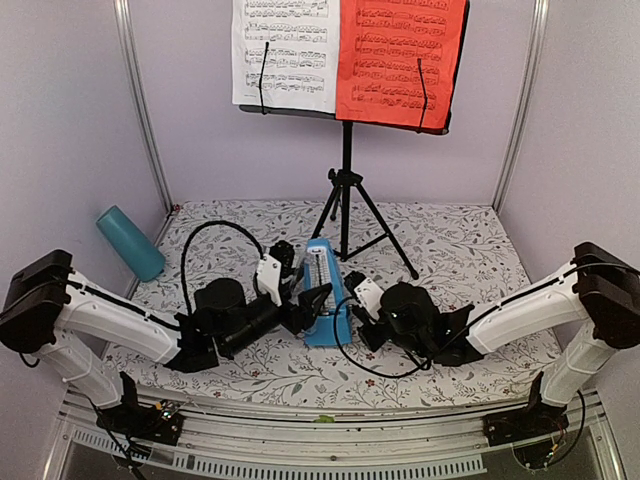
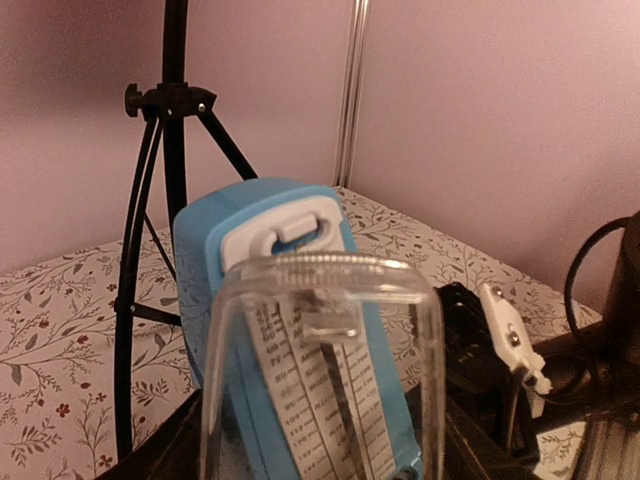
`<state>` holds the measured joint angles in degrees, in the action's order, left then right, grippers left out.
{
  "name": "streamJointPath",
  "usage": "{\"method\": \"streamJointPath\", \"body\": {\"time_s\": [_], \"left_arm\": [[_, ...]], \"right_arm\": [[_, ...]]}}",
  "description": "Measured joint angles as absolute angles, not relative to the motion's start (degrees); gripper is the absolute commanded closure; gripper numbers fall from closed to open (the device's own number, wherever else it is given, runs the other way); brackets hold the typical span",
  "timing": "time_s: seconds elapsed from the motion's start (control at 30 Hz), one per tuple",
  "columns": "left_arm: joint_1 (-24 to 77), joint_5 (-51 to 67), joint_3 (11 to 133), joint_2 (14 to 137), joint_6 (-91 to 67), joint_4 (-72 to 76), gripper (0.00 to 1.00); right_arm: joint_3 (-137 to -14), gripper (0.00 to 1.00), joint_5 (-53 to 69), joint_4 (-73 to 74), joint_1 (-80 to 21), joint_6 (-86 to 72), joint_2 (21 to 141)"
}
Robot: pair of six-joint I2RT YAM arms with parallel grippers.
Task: Set up the instrument practice props
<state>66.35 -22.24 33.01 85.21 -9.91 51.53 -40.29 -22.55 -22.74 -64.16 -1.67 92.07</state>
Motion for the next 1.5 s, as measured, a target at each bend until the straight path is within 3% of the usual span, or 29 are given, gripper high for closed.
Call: {"method": "streamJointPath", "body": {"time_s": [0.93,1.23,1.5], "left_arm": [[66.39,-26.20,31.59,92.60,-18.74,51.55,1.00],[66.78,-24.36,32.25,93.30,-18.68,51.29,1.00],[66.81,-24.51,32.40,93.34,-18.63,51.07,1.00]], "right_arm": [[-37.30,1.00,-28.47,-40.38,-64.12,4.97,104.36],[-37.04,0.71,-26.24,-42.78,-64.49,4.19,104.66],[-37.06,0.59,-24.73,-39.46,-64.47,3.64,104.07]]}}
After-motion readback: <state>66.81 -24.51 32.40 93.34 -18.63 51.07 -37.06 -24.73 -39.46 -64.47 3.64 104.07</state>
